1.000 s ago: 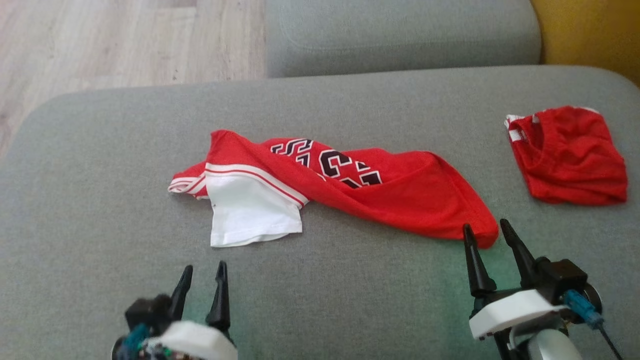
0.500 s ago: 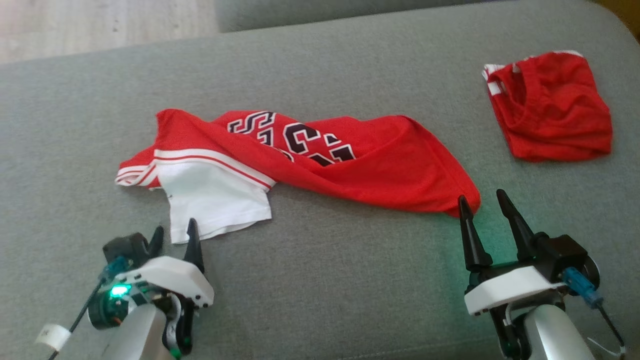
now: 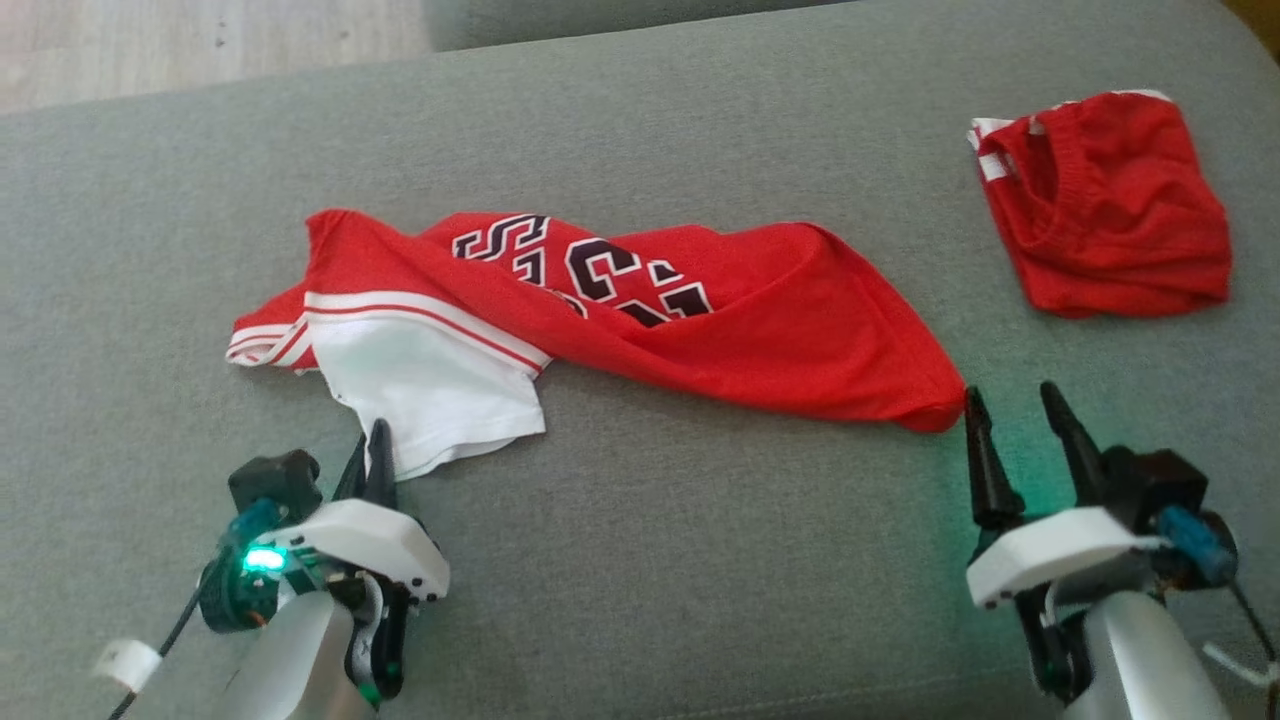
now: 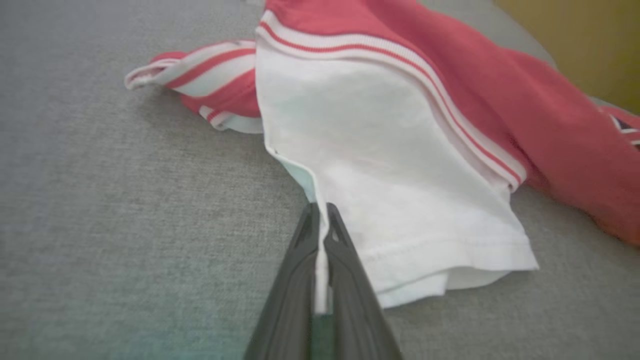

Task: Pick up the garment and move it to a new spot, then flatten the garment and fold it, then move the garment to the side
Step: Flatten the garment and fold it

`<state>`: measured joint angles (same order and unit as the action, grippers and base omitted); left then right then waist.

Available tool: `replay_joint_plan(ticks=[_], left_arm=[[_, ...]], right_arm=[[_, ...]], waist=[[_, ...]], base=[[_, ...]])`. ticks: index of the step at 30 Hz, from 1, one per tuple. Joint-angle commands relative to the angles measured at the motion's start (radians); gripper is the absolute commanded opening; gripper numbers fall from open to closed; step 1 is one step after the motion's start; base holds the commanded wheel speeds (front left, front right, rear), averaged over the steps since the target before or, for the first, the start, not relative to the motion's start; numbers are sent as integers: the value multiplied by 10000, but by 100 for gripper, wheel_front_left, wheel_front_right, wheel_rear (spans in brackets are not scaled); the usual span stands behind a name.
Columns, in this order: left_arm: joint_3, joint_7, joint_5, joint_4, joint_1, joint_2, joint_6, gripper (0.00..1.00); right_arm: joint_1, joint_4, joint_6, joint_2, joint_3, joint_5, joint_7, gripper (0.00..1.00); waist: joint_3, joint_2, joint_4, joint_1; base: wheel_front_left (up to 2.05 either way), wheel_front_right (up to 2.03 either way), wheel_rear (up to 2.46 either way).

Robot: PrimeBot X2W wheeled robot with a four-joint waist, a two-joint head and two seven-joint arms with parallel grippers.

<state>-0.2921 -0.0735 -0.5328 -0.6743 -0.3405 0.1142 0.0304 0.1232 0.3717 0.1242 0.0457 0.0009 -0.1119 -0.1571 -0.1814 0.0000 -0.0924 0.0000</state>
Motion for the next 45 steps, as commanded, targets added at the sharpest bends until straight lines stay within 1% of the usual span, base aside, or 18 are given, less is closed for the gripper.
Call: replay_joint_plan(ticks=[1,6,10,18,20,23,24,29,32,36,37,39,40,41,42,45], left_arm=[[265,-163,92,347,-100,152,-8,0],[218,-353,131,961,159,220,49,0],[126,-322,136,1411,390,211,106,0],[49,-199,66,1984,728,235,223,0],[48,-175,45,2086,792,252,259,0],[50,-147,16,2222,865,283,304,0],[50,-147,16,2222,865,283,304,0],[78,-120,-33,2429,916,351,370,0],[88,-112,-52,2527,918,392,402,0],[61,-79,-62,2586,894,422,426,0],[53,-74,-66,2593,892,427,432,0],[36,-71,-81,2602,901,444,443,0],[32,-79,-88,2606,909,451,442,0],[33,-101,-95,2623,919,460,440,0],[37,-130,-103,2645,931,468,437,0],[88,-248,-181,2787,979,480,404,0]], right_arm=[[482,-188,65,45,162,39,11,100],[1054,620,65,45,6,92,426,100],[1271,1195,65,45,187,140,879,100],[960,1314,65,45,261,-82,994,99],[803,1242,65,45,306,-137,1054,93],[617,1143,65,45,347,-252,1141,80],[617,1143,65,45,347,-252,1141,80],[604,1026,65,45,436,-368,1229,58],[784,1072,65,45,478,-326,1206,59],[1029,1191,65,45,547,-263,1143,57],[1061,1218,65,45,560,-273,1121,54],[1111,1284,65,45,573,-280,1061,40],[1106,1289,65,45,574,-287,1037,25],[1094,1261,65,45,560,-308,975,14],[1078,1215,65,45,523,-313,890,0],[1031,941,65,45,420,-363,599,0]], waist=[[-26,0,113,0],[-74,0,457,0],[-82,0,750,0],[38,0,952,0],[75,0,946,0],[100,0,932,0],[100,0,932,0],[48,0,875,0],[-10,0,850,0],[-61,0,869,0],[-64,0,875,0],[-45,0,889,0],[-26,0,892,0],[-4,0,893,0],[25,0,894,0],[182,0,881,0]], base=[[0,0,0],[0,0,0],[0,0,0],[0,0,0],[0,0,0],[0,0,0],[0,0,0],[0,0,0],[0,0,0],[0,0,0],[0,0,0],[0,0,0],[0,0,0],[0,0,0],[0,0,0],[0,0,0]])
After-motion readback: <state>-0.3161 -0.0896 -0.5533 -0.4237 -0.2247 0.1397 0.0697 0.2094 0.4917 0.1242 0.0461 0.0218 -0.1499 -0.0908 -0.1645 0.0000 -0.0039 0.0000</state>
